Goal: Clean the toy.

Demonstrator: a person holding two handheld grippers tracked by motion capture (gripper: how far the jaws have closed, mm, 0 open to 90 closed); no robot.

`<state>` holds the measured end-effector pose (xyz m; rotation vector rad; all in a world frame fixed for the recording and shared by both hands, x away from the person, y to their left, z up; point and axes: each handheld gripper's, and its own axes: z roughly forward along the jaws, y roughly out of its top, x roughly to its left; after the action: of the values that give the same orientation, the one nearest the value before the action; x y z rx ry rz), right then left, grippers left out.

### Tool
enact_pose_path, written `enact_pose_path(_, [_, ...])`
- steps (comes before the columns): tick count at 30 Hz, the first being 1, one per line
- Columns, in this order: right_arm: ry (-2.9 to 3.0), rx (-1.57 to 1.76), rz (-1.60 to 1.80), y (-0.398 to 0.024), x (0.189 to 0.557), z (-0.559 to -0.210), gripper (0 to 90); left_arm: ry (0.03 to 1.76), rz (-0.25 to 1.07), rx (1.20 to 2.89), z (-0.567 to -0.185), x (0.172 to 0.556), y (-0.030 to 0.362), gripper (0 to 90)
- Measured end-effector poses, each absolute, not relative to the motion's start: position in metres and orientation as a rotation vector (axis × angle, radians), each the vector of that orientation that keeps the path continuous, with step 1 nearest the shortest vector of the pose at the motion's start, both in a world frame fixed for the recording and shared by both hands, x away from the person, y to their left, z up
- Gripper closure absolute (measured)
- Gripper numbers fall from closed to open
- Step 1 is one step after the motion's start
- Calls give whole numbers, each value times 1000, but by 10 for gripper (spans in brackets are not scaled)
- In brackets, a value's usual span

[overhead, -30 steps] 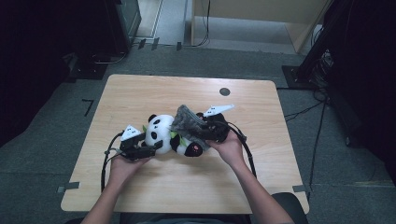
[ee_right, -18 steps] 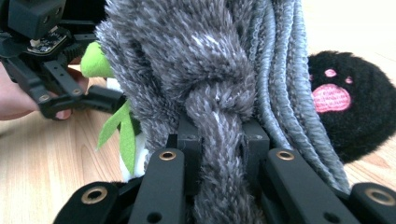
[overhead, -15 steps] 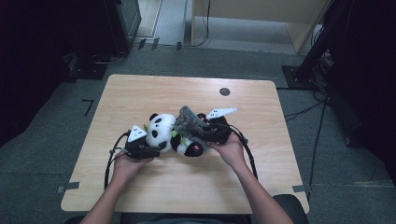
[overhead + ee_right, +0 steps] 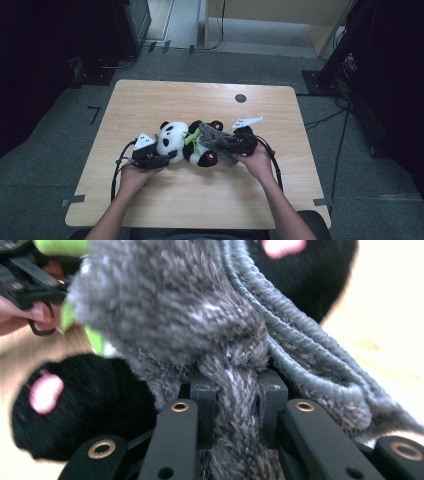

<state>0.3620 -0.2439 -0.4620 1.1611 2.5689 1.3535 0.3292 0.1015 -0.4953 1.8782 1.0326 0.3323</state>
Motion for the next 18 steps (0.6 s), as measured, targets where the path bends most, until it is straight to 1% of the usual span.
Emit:
enact_pose_path(8, [2592, 1190, 1292, -253, 361, -469, 762, 1032, 309, 1875, -494, 331, 103, 248])
enact_pose_path(12, [2593, 1255, 1230, -262, 365, -474, 762, 1037, 289, 1877, -492, 333, 105, 247])
enact_pose_path(15, [2588, 1279, 1183, -268, 363, -471, 763, 1038, 287, 1872, -492, 333, 105, 246])
enact_pose_path(18, [2566, 1290, 1229, -273, 360, -462, 764, 1037, 281, 1872, -492, 334, 106, 245])
